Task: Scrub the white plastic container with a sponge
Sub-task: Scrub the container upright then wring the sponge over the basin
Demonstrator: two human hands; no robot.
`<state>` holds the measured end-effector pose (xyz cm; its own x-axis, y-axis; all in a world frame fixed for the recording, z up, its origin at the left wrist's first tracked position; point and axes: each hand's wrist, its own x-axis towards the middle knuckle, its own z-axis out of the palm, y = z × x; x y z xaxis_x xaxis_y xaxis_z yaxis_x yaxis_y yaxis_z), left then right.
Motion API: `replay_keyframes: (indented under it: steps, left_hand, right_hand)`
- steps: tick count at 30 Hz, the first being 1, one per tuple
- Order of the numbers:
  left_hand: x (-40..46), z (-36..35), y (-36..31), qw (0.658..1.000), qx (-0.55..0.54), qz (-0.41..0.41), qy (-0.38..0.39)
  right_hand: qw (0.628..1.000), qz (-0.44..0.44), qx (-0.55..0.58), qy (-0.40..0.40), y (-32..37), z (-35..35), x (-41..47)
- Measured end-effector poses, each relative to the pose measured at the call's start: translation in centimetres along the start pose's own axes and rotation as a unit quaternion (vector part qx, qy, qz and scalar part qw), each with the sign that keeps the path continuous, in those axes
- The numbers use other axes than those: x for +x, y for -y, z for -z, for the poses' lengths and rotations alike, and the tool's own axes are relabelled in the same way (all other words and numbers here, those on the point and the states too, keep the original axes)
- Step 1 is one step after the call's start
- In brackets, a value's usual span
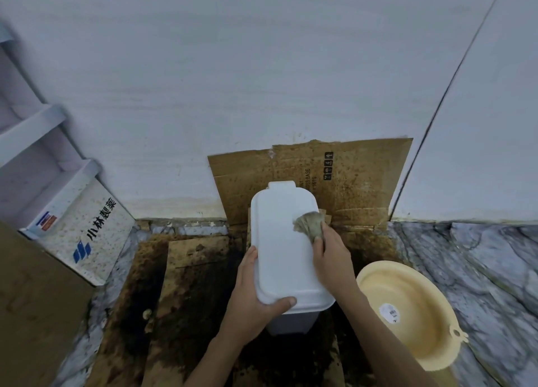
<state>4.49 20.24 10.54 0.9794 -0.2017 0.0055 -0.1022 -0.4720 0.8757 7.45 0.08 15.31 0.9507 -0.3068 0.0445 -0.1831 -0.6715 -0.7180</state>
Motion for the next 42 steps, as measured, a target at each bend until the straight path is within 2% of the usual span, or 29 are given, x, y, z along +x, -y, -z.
replay_keyframes:
  steps: [11, 18, 21, 23, 25, 26, 28, 29, 31, 35, 39, 42]
  left_hand:
    - [-0.5, 0.8, -2.3, 0.998, 0.052, 0.041, 0.011]
    - [-2.1, 0.3, -4.1, 0.992, 0.098, 0.081, -0.009]
    - [-3.2, 0.2, -4.7, 0.99, 0.101, 0.084, -0.046]
    - [-4.3, 0.0, -5.2, 0.983, 0.061, 0.132, -0.108]
    - [-5.6, -0.5, -5.7, 0.956, -0.039, 0.266, -0.118]
    - [-6.2, -0.7, -5.7, 0.927, -0.114, 0.347, -0.081]
    - [-7.8, -1.0, -5.8, 0.848, -0.259, 0.459, 0.063]
    - [-8.4, -1.2, -5.7, 0.817, -0.305, 0.472, 0.131]
    - [-9.3, -1.8, -5.4, 0.801, -0.356, 0.446, 0.181]
    - [-9.5, -2.3, -6.0, 0.84, -0.385, 0.348, 0.159]
    - [-8.8, -2.3, -8.0, 0.866, -0.397, 0.246, 0.178]
    - [-7.7, -2.6, -9.5, 0.888, -0.372, 0.181, 0.201]
  right_hand:
    - [0.989, 0.037, -0.143, 0.02, -1.5, 2.8, -9.4]
    - [0.979, 0.046, -0.186, 0.062, -2.0, 4.4, -12.6]
    - [0.974, 0.067, -0.191, 0.1, -1.8, 5.2, -13.6]
    - [0.969, 0.092, -0.186, 0.133, -1.8, 5.8, -14.2]
    - [0.961, 0.121, -0.176, 0.174, -1.5, 6.2, -14.8]
    - [0.956, 0.137, -0.172, 0.197, -1.3, 6.5, -15.0]
    - [0.945, 0.166, -0.152, 0.238, -0.9, 6.9, -15.5]
    - [0.941, 0.176, -0.136, 0.253, -0.7, 7.1, -15.6]
    - [0.938, 0.177, -0.106, 0.278, -0.5, 7.7, -15.9]
    - [0.948, 0.123, -0.065, 0.286, -0.9, 9.8, -16.3]
    - [0.962, 0.014, -0.024, 0.273, -2.1, 12.5, -16.4]
    - [0.945, -0.108, 0.023, 0.309, -3.6, 14.4, -15.8]
